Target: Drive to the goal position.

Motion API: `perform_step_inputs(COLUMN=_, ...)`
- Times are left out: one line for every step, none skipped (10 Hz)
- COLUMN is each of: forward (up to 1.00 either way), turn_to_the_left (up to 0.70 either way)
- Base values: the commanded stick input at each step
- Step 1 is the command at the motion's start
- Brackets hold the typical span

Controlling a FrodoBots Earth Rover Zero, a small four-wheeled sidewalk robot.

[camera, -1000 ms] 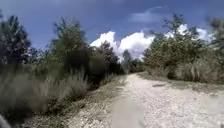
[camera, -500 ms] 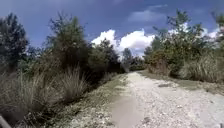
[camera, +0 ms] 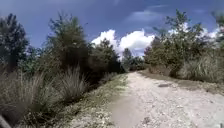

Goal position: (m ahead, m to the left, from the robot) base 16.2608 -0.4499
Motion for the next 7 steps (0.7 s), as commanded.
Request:
perform_step_inputs(forward=0.5, turn_to_the_left=0.0)
perform_step_inputs(forward=0.5, turn_to_the_left=0.0)
perform_step_inputs(forward=0.5, turn_to_the_left=0.0)
perform_step_inputs(forward=0.5, turn_to_the_left=0.0)
perform_step_inputs(forward=0.5, turn_to_the_left=0.0)
perform_step_inputs(forward=0.5, turn_to_the_left=0.0)
perform_step_inputs(forward=0.5, turn_to_the_left=0.0)
